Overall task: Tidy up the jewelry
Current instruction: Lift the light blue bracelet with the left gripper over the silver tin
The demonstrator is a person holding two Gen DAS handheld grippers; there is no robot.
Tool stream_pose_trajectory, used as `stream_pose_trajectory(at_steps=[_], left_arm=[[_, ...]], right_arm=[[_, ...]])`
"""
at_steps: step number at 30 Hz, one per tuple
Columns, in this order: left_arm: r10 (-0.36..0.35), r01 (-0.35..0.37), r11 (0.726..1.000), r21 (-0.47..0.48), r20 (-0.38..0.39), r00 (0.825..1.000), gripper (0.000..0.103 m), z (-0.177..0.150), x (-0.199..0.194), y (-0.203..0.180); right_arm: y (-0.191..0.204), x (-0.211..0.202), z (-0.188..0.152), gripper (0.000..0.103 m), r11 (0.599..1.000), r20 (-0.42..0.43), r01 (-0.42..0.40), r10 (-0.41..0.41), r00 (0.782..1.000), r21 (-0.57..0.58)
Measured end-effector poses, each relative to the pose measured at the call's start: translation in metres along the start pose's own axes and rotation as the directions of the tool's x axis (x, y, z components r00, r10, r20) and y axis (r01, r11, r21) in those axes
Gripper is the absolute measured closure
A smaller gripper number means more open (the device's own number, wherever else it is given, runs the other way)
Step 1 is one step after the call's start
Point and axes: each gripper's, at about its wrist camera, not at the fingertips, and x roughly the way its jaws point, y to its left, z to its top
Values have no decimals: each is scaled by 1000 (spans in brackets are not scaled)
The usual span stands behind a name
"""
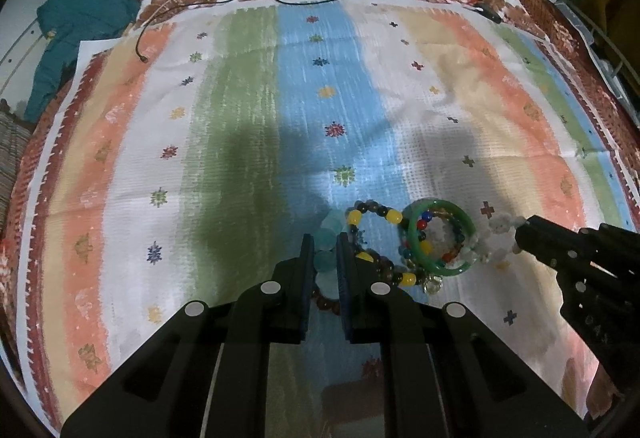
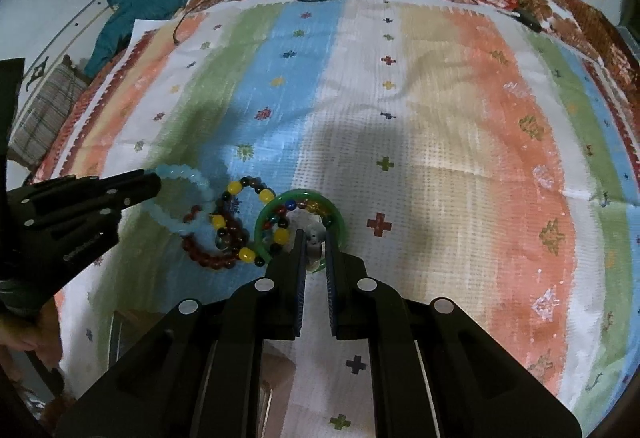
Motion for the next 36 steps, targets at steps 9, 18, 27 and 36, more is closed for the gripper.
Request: stream_pose_trajectory(at_steps=[9, 18, 27, 36], left_arm=[[-4, 4, 1000, -11, 18, 1000, 92, -13, -24, 5], [-24, 24, 1000, -13, 53, 998, 92, -21, -49, -2], [-49, 49, 999, -1, 99, 994, 92, -30, -78, -11], [-80, 82, 997, -15, 136, 987, 92, -48, -106, -13]], right_arm=[[0, -17, -12, 93, 1000, 13, 21, -21, 1000, 1], [3, -37, -23, 93, 999, 38, 38, -37, 999, -4], [13, -68, -30, 93, 999, 101, 36, -33, 994, -30], [23, -90, -45, 93, 998, 132, 23, -16, 991, -55]])
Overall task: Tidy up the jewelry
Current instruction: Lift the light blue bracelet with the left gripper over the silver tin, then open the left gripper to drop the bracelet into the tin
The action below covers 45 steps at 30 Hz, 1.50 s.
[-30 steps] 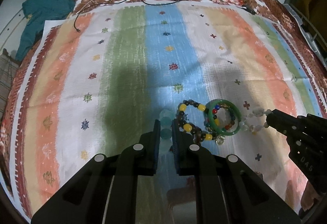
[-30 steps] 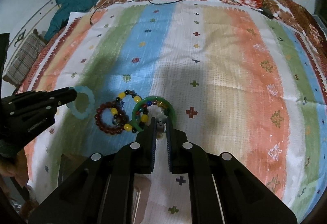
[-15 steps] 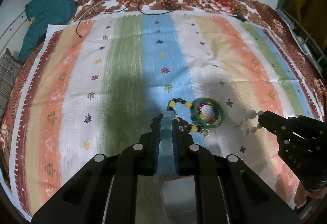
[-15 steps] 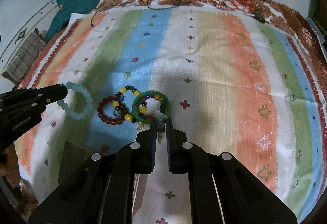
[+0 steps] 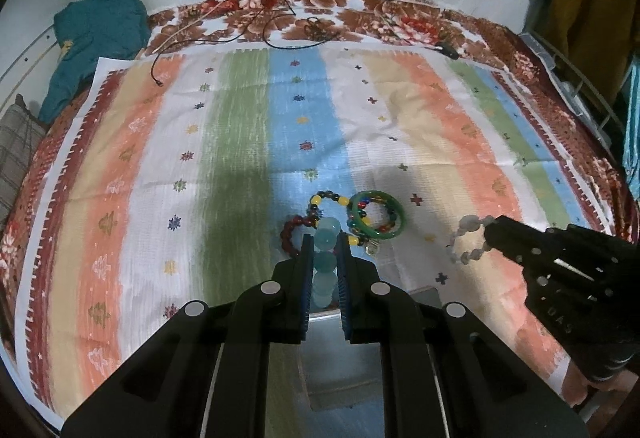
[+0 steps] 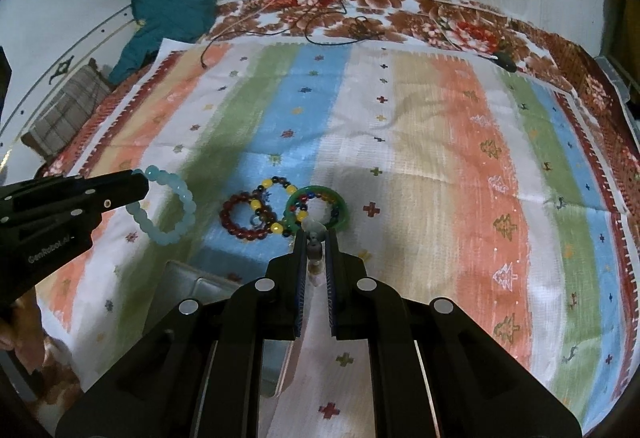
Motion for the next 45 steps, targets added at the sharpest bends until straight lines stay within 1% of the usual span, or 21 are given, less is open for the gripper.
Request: stream_pose_trajectory(at_steps=[5, 10, 18, 22, 23, 25, 26, 27, 31, 38, 41, 45], left_arm=[[-5, 5, 1000, -4, 7, 1000, 92, -12, -10, -2], [-6, 6, 1000, -1, -5, 1000, 92, -28, -15, -1], [-27, 27, 999, -18, 10, 1000, 92, -41, -29, -3], [-32, 32, 999, -19, 5, 999, 92, -46, -30, -6], [-29, 29, 999, -21, 3, 1000, 90, -46, -30, -6], [1, -1, 999, -33, 0, 1000, 77, -47, -28, -5], [13, -13, 999, -42, 3, 1000, 73, -46, -28, -3], [19, -18, 999, -50, 4, 1000, 73, -46, -29, -1], [34, -35, 996, -82, -2, 999, 72, -44, -27, 9], [48, -49, 995, -85, -16, 999, 67, -42, -19, 11], [55, -57, 995, -82, -22, 998, 62, -42, -14, 12], [69, -71, 994, -81, -29, 997, 61, -39, -7, 12]], right_arm=[[8, -14, -7, 93, 1000, 13, -21, 21, 1000, -10], [16, -23, -17, 93, 999, 16, -41, 41, 999, -21], [27, -28, -34, 93, 997, 0, -69, 69, 998, -27], [28, -29, -39, 93, 997, -14, -75, 75, 997, -12], [27, -28, -39, 93, 998, -15, -65, 65, 998, 0], [24, -26, -39, 87, 999, -18, -39, 39, 999, 6], [22, -26, -39, 80, 999, -17, -35, 35, 999, 8], [19, -25, -39, 76, 999, -21, -27, 28, 999, 16], [13, -21, -38, 73, 999, -30, -17, 18, 999, 28], [8, -14, -33, 62, 998, -36, -8, 10, 999, 58], [5, -8, -30, 58, 998, -43, 0, 3, 999, 68], [1, 2, -26, 51, 996, -56, 15, -10, 998, 84]])
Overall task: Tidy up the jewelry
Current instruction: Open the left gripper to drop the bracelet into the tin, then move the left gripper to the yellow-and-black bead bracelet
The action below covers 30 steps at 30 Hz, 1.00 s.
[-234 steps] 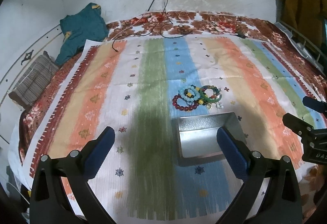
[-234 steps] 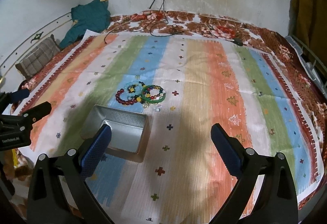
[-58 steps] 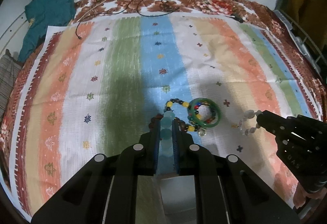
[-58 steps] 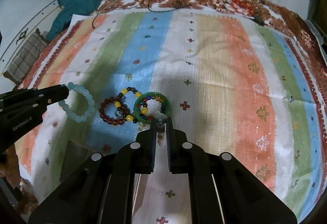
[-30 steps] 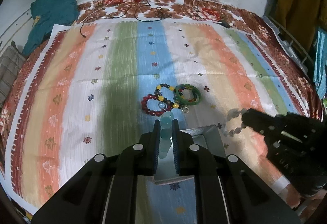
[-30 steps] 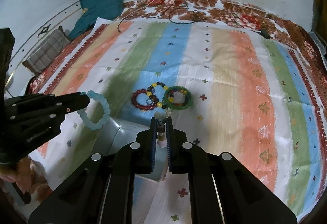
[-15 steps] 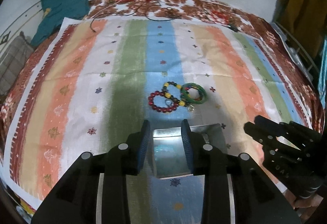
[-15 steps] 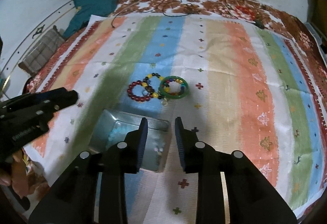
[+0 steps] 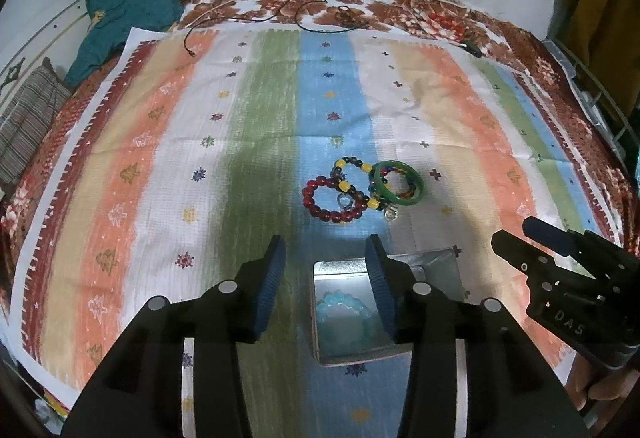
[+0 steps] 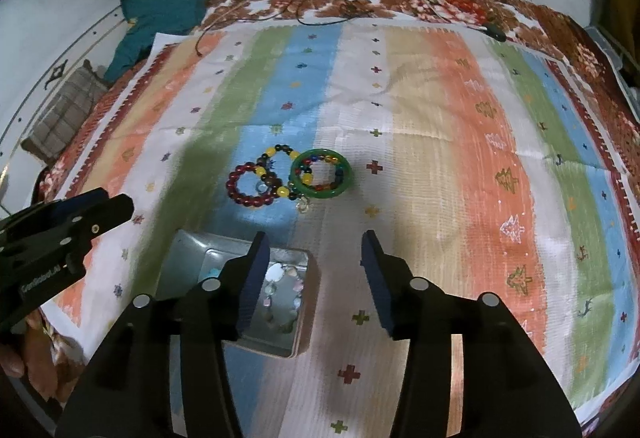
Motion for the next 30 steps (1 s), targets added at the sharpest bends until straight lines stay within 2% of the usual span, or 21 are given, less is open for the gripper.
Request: stream_pose_trajectory(at_steps=[6, 15, 23, 30], left_arm=[[11, -11, 1000, -7, -10, 1000, 57, 6, 11, 1], [28, -28, 1000, -2, -16, 999, 54, 21, 32, 1], [42, -42, 999, 0, -54, 998, 53, 32, 60, 6], [27, -28, 1000, -12, -86, 996, 52, 42, 84, 7]], right_arm=[[-4, 10, 7, 45, 1000, -7, 12, -12, 1000, 3], [-11, 28, 13, 44, 999, -22, 46, -47, 999, -15], [-24, 46, 21, 35, 998, -28, 56, -56, 998, 16], [-26, 63, 29, 34, 997, -45, 73, -72, 996, 8]])
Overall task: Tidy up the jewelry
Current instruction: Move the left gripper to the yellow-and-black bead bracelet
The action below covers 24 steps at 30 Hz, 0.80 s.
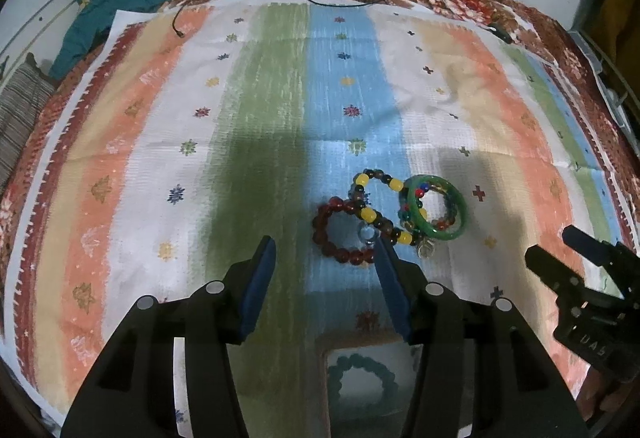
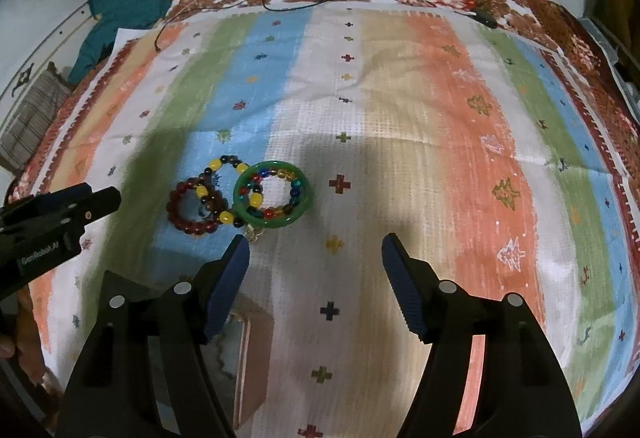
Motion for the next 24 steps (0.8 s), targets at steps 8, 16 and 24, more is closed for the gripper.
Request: stream_pose_trajectory(at_steps=[8, 16, 24], left_arm=[[-3, 3, 1000, 21, -27, 1000, 51, 11, 19, -4], [3, 0, 999, 47, -50, 999, 51, 20, 38, -5], [4, 1, 998, 67, -72, 997, 51, 32, 58, -12]], right_arm=[[1, 17, 7, 31, 1000, -16, -15, 15, 1000, 0], [0, 36, 16, 31, 1000, -39, -14, 14, 999, 8], [-4, 53, 24, 31, 1000, -65, -12, 13, 998, 19]])
